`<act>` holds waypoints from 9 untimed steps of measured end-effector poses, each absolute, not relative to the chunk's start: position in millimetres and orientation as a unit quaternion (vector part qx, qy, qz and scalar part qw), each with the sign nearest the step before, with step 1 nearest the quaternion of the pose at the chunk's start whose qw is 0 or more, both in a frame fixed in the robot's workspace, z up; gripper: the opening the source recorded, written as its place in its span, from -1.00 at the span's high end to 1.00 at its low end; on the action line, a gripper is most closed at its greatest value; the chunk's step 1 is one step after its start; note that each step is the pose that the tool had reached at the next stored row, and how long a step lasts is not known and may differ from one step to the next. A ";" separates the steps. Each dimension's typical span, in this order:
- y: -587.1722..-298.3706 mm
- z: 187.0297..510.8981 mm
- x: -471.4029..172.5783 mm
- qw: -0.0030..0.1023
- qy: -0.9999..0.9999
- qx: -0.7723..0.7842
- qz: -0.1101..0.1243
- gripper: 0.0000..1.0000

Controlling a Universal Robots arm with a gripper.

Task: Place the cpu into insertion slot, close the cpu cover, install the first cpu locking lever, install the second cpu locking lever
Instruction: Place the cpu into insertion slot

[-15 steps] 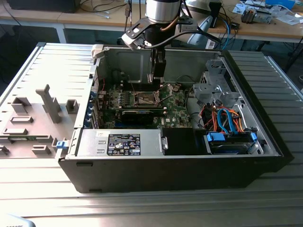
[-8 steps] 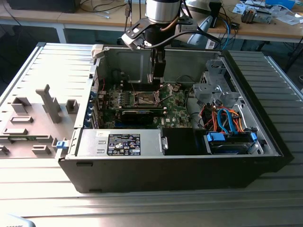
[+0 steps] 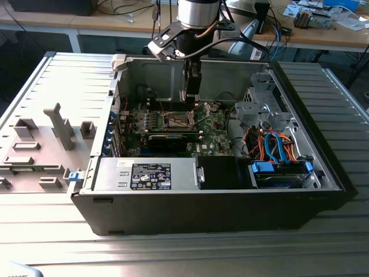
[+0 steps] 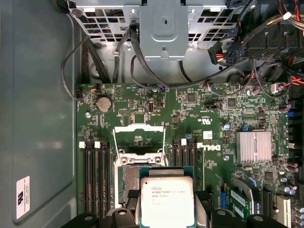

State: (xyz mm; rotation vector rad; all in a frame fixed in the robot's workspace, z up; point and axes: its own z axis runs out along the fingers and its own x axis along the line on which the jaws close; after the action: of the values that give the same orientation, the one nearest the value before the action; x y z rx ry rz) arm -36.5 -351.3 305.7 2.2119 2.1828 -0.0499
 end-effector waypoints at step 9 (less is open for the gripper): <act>-351.3 305.2 -36.5 0.017 0.699 0.715 -0.016 -0.08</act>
State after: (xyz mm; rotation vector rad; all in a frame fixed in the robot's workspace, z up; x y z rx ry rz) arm -36.5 -351.3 305.2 2.2233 2.1714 -0.0501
